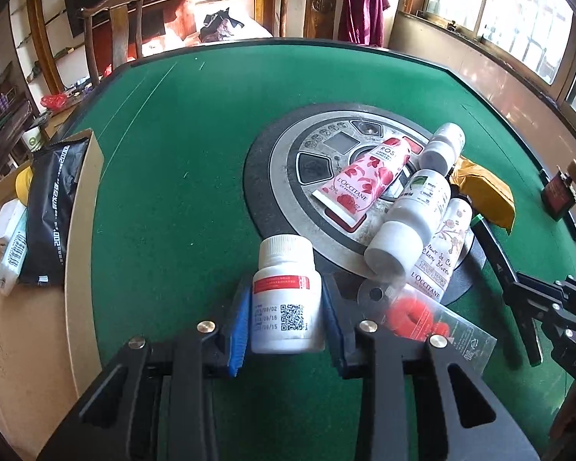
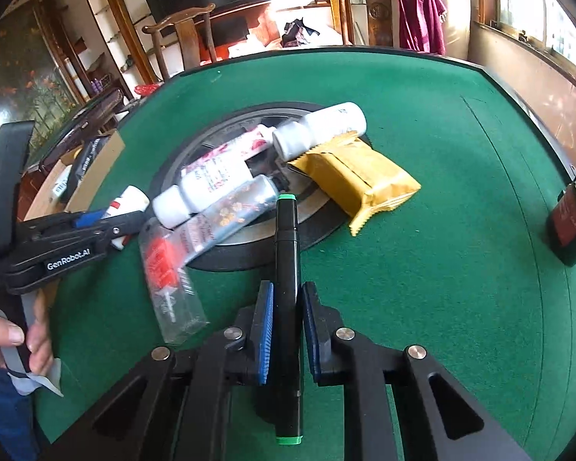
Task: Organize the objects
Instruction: 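Grasp the white pill bottle with the left gripper while the right grasps the black marker, then carry the pill bottle in the left gripper and marker in the right to the tray, then lower the pill bottle into the tray and open the left gripper while the right releases the marker, then move both grippers back from the tray to the remaining items on the table, then grasp the clear red-item package with the left gripper while the right grasps the yellow packet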
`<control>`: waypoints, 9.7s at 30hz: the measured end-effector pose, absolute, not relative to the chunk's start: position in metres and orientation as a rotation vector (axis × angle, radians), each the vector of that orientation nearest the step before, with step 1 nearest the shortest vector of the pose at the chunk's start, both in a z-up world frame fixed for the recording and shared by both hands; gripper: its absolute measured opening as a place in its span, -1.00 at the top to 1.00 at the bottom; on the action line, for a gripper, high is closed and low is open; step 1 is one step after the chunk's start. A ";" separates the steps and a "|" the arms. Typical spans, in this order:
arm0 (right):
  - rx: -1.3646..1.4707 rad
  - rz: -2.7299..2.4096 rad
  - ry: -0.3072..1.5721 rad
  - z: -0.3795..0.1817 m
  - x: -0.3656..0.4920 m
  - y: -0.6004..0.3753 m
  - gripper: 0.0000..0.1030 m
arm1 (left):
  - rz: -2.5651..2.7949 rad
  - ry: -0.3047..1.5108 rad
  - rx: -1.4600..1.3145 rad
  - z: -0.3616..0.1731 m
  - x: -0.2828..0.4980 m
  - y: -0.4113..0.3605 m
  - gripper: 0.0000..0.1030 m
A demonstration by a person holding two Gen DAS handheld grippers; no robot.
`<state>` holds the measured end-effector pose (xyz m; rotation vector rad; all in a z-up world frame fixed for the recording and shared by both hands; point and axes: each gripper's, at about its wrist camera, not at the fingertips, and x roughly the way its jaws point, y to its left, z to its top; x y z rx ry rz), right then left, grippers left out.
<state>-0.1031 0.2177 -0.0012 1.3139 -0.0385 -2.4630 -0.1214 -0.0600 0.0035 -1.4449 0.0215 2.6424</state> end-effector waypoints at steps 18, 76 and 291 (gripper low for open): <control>1.175 -2.449 -0.168 0.016 -0.095 0.205 0.70 | 2.744 -0.048 -1.304 0.035 -0.096 -0.074 0.36; 1.072 -2.283 -0.187 0.031 -0.057 0.136 0.69 | 2.868 -0.098 -1.121 0.068 -0.022 -0.102 0.36; 1.227 -2.467 0.117 -0.004 -0.195 0.231 -0.50 | 2.767 0.068 -1.440 0.005 -0.081 -0.044 0.32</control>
